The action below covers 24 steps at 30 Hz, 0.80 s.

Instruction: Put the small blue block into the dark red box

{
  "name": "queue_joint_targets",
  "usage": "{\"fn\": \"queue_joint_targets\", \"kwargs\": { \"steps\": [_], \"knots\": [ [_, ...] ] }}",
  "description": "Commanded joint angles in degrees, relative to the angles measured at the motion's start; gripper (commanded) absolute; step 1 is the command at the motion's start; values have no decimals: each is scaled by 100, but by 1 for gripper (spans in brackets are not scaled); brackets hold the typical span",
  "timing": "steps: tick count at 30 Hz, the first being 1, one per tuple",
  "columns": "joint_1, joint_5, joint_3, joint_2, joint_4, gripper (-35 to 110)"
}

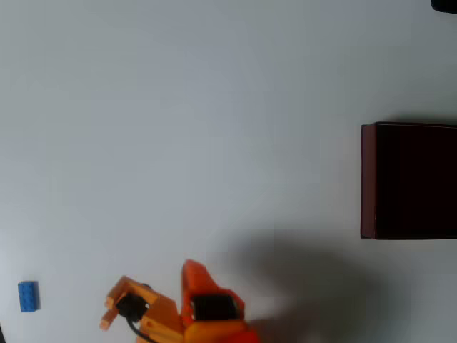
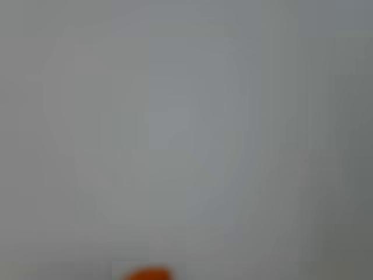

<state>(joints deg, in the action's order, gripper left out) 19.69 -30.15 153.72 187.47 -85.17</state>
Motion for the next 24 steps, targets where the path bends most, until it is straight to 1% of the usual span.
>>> {"fn": "queue_joint_targets", "kwargs": {
  "steps": [1, 3, 6, 9, 12, 16, 18, 21, 23, 24],
  "knots": [
    [229, -1644, -1459, -1002, -571, 0],
    [554, -2566, -2083, -1626, -791, 0],
    [1055, -3885, -2479, -2092, -932, 0],
    [1661, -5405, -2417, -2162, -1011, 0],
    [2136, -6548, -2276, -2276, -958, 0],
    [2830, -8095, -2294, -2865, -967, 0],
    [3138, -8728, -2417, -3261, -967, 1],
    [3428, -9246, -2654, -3850, -976, 4],
    [3762, -9809, -2848, -4157, -1046, 5],
    [3937, -10072, -2979, -4359, -1125, 10]
  ]
}}
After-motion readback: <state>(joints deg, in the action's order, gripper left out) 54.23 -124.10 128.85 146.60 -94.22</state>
